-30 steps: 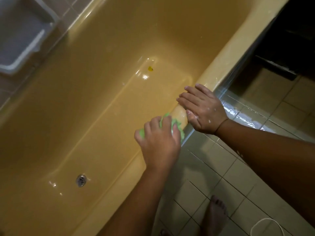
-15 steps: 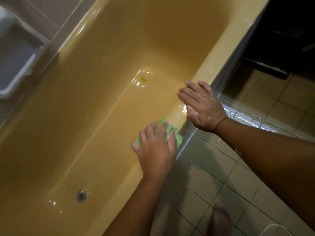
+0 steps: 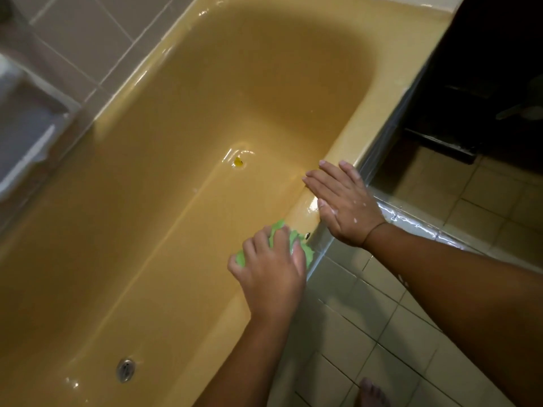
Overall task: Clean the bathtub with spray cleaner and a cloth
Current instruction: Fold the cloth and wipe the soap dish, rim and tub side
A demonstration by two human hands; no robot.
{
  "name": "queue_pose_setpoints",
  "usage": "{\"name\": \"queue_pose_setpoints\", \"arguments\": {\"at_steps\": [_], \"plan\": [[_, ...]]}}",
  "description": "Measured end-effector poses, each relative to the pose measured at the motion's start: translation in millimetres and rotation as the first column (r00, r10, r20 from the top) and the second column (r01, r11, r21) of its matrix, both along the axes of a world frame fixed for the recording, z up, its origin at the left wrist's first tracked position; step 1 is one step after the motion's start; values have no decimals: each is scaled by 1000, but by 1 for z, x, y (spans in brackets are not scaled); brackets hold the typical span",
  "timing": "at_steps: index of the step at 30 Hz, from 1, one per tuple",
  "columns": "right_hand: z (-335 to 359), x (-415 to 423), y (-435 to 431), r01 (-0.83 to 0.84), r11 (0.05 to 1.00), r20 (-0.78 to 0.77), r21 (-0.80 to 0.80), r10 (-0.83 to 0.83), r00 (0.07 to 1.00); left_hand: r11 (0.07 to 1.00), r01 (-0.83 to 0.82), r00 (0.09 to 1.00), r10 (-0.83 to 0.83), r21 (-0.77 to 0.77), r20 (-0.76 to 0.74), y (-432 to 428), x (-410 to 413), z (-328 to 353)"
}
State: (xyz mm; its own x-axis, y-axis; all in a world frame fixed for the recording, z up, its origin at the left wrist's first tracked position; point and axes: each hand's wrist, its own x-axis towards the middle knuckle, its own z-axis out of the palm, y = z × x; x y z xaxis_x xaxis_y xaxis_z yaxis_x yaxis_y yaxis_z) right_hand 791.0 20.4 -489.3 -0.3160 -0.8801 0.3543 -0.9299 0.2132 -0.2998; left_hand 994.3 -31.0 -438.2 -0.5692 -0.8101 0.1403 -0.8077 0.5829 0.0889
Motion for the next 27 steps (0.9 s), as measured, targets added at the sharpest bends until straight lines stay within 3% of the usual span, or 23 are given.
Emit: {"name": "queue_pose_setpoints", "arguments": {"at_steps": [4, 9, 15, 22, 27], "plan": [[-1, -12, -3, 5, 1000, -2, -24, -5, 1000, 999, -2, 1000, 3, 32, -27, -13, -34, 1], [-6, -31, -4, 30, 998, -6, -59, -30, 1000, 959, 154, 988, -151, 238, -34, -43, -103, 0], [-4, -44, -5, 30, 999, 12, -45, -30, 999, 997, 61, 998, -61, -43, -16, -3, -41, -4], [-9, -77, -8, 119, 991, 28, -59, -117, 993, 989, 149, 988, -149, 8, -51, -26, -147, -5], [-4, -104, -8, 124, 992, -10, 2, -124, 992, 987, 159, 987, -160, -25, -27, -18, -121, -5]]}}
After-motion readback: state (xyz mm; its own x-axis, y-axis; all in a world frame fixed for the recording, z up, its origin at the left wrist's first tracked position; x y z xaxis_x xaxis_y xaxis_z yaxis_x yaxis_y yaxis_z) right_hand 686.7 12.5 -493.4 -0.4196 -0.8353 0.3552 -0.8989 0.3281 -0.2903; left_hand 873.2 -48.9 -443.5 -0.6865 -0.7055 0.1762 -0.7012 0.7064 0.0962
